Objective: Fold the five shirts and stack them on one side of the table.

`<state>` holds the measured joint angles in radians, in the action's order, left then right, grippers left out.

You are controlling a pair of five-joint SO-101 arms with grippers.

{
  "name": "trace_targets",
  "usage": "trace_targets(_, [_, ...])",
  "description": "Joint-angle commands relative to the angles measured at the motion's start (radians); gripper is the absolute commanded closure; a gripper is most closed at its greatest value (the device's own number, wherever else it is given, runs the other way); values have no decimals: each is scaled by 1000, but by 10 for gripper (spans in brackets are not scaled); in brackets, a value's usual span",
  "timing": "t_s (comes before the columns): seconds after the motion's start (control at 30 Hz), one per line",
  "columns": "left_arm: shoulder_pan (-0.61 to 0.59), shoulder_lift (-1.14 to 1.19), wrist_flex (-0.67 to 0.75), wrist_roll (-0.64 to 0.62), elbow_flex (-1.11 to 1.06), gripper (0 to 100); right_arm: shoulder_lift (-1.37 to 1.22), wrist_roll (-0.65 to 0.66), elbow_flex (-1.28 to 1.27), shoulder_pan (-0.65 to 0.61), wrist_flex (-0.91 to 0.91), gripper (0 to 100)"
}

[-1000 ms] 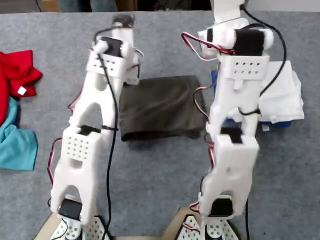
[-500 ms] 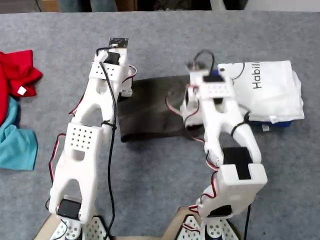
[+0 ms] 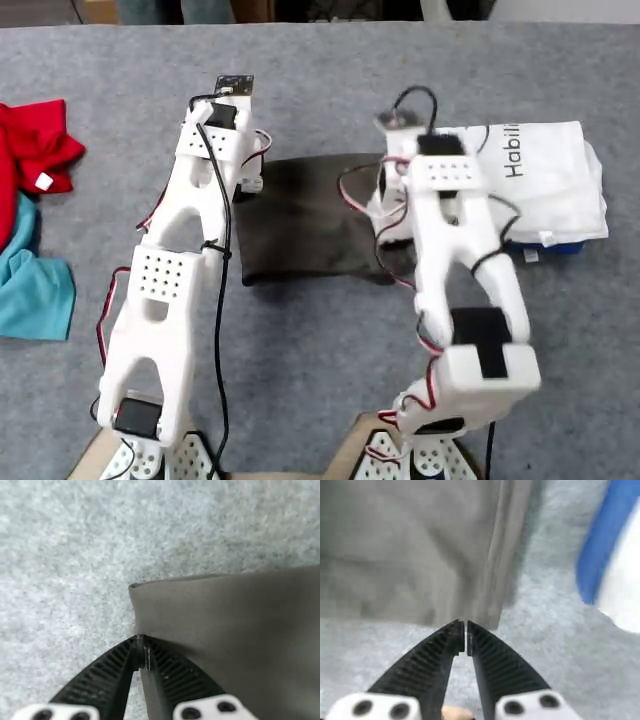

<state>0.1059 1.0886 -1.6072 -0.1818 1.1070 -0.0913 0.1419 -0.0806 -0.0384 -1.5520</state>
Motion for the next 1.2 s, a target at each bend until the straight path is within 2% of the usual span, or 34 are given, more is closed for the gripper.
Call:
trace_targets(0.0, [-30, 0, 6, 14, 39, 971, 99, 3, 97, 20, -133, 977])
trace_targets(0.13, [-16, -9, -5, 14, 39, 971, 160, -35, 12, 41, -184, 974])
trace_targets(0.33, [-25, -29, -126, 14, 237, 970, 185, -258, -166, -34, 0, 949])
trace_targets(0.4, [-42, -38, -157, 14, 321, 970, 185, -328, -193, -54, 61, 869])
trace_targets(0.53, [-124, -92, -155, 14, 341, 970, 183, -436, -229, -60, 167, 665])
trace_targets(0.63, [-185, -146, -153, 44, 341, 970, 182, -500, -254, -83, 250, 593])
trace_targets(0.8, [-205, -161, -152, 137, 340, 970, 99, -611, -268, -155, 330, 591])
trace_targets(1.03, [-203, -150, -150, 137, 344, 970, -157, -680, -262, -146, 497, 592])
trace_targets(1.17, [-205, -150, -150, 138, 344, 970, -251, -686, -262, -144, 520, 593])
